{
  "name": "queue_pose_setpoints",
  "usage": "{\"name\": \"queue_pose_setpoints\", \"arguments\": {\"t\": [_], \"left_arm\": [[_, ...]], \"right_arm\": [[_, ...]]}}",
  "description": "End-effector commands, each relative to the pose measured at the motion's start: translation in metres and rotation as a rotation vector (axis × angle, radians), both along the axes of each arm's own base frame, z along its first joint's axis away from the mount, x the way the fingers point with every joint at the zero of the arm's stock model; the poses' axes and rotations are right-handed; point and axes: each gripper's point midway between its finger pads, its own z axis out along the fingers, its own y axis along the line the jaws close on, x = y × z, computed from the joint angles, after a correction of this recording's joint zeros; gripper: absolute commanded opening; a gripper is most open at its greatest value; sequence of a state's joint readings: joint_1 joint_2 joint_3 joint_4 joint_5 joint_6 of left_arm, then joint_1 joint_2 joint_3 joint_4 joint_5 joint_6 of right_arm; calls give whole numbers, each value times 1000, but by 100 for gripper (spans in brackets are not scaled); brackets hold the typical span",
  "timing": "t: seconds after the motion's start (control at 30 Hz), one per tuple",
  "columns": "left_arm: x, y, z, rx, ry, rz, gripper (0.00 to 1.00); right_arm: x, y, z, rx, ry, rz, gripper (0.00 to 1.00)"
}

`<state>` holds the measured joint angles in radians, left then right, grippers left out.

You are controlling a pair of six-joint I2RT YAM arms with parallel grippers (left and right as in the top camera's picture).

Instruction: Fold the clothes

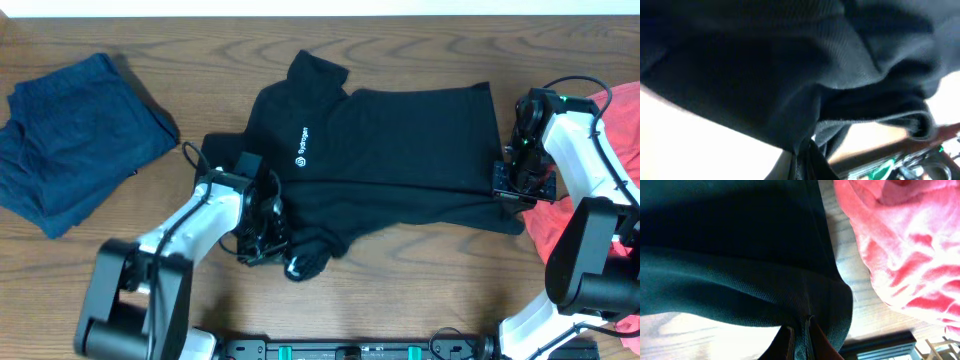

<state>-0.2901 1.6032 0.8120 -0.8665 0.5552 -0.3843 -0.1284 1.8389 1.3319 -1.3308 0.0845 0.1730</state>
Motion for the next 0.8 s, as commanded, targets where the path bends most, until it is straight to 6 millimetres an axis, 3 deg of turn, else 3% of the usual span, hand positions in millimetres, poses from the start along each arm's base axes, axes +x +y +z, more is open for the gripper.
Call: {"name": "queue_pose_setpoints", "arguments": {"t": [0.0, 0.1, 0.33, 0.43, 0.57, 0.77], "left_arm": [[-6, 18, 17, 83, -72, -38, 6], [-15, 41, 36, 191, -128, -19, 6], [-16, 44, 73, 152, -313, 26, 6], [-12, 49, 81, 171, -375, 56, 7], [24, 54, 89, 213, -542, 108, 6], [102, 47, 107, 214, -816, 178, 6]], "right_arm": [[-7, -4, 3, -28, 24, 24, 6], [-17, -5, 6, -27, 68, 21, 5], [-38, -2, 14, -15, 157, 14, 1], [-34, 2, 13, 2, 141, 0, 1], [-7, 3, 3, 8, 22, -19, 1], [53, 6, -8, 42, -231, -27, 6]]}}
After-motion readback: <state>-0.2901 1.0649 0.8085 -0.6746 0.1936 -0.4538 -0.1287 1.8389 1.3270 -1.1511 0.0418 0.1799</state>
